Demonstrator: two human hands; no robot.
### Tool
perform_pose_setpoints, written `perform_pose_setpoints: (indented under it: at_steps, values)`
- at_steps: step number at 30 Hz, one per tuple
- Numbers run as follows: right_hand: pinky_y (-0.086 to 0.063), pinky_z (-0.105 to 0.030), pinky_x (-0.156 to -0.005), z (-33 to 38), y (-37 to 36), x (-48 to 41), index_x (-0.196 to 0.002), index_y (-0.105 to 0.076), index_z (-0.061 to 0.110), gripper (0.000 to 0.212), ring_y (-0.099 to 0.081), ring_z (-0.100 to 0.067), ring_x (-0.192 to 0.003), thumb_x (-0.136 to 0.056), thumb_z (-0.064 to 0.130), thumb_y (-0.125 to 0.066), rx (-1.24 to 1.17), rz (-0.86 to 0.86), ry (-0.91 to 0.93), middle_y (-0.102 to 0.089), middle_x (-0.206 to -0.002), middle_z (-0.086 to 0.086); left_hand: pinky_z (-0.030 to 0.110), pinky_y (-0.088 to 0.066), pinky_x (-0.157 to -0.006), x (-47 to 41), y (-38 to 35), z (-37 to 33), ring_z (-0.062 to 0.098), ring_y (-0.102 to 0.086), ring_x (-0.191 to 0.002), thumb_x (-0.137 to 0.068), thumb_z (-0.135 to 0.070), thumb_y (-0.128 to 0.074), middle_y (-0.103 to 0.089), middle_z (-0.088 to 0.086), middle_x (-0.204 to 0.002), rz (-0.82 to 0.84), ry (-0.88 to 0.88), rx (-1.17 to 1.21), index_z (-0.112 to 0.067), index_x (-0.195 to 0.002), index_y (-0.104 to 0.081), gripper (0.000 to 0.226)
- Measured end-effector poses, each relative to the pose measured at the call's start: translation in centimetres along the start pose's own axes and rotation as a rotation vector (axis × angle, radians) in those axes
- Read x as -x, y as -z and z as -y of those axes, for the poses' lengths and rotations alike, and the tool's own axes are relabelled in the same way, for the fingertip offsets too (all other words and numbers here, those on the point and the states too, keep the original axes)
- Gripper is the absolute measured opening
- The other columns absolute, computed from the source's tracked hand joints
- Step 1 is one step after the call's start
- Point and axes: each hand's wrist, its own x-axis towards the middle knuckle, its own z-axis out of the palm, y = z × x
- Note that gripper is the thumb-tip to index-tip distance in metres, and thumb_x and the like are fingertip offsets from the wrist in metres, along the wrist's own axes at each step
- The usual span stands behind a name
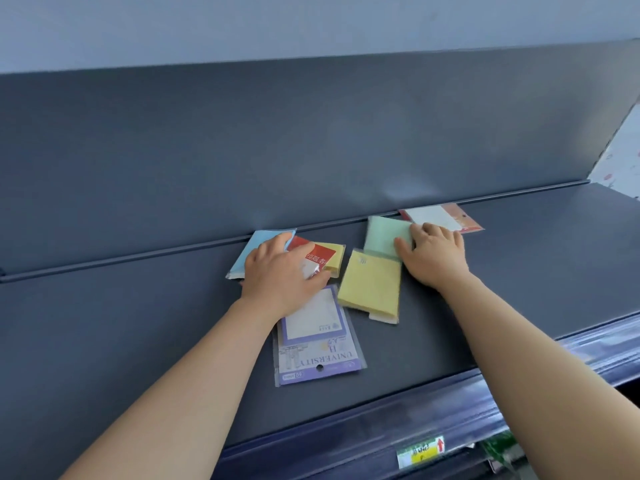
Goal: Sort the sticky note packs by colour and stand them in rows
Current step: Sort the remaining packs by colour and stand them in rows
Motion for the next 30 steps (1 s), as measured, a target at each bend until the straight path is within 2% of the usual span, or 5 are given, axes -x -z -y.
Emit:
perform_pose_setpoints:
  at_steps: [14,20,24,28,30]
  values:
    - [-0.024,-0.044,-0.104,14.0,-0.1,7.6,-0.119,-0.054,0.014,0.042,-0.040,-0.034,-0.118,-0.099,0.040,-0.028,-0.003,0.023,0.108,-0.050,-0.122,-0.011,0.040,-0.024,-0.112,7.0,5.3,10.2,0.026,-0.026,-0.141,-0.086,-0.071,-0.045,-0.028,0.000,-0.156,0.070,0.119,-0.034,-0.039,-0.144,-0.037,0.067]
    - [-0.015,-0.040,-0.115,20.0,1.2,9.8,-0.139,-0.048,0.018,0.043,-0.028,-0.031,-0.138,-0.102,0.035,-0.031,-0.142,0.033,0.220,-0.034,-0.151,-0.012,0.035,-0.024,-0.114,10.6,8.4,15.8,0.019,-0.025,-0.143,-0.096,-0.055,-0.041,-0.030,-0.001,-0.155,-0.012,0.172,0.174,-0.023,-0.149,-0.035,0.062]
    - [-0.029,-0.034,-0.110,24.8,2.2,12.6,-0.138,-0.051,0.015,0.045,-0.037,-0.026,-0.136,-0.097,0.034,-0.049,-0.274,0.109,0.360,-0.045,-0.146,-0.009,0.037,-0.030,-0.109,12.4,9.3,19.3,0.025,-0.029,-0.140,-0.097,-0.048,-0.043,-0.036,0.004,-0.151,-0.012,0.274,0.053,-0.020,-0.149,-0.033,0.060]
    - [-0.047,-0.035,-0.087,27.7,1.4,15.2,-0.124,-0.063,0.024,0.035,-0.056,-0.029,-0.110,-0.091,0.033,-0.056,-0.315,0.182,0.407,-0.063,-0.113,-0.008,0.034,-0.038,-0.100,13.6,9.3,21.0,0.024,-0.042,-0.130,-0.097,-0.050,-0.043,-0.044,0.004,-0.143,0.097,0.273,0.065,-0.022,-0.144,-0.042,0.055]
    - [-0.044,-0.036,-0.094,28.2,1.4,15.9,-0.127,-0.061,0.027,0.036,-0.049,-0.030,-0.123,-0.092,0.033,-0.055,-0.316,0.173,0.367,-0.056,-0.129,-0.010,0.034,-0.039,-0.102,13.8,9.6,21.6,0.023,-0.044,-0.129,-0.098,-0.044,-0.045,-0.043,0.002,-0.144,0.110,0.256,0.103,-0.022,-0.144,-0.043,0.050]
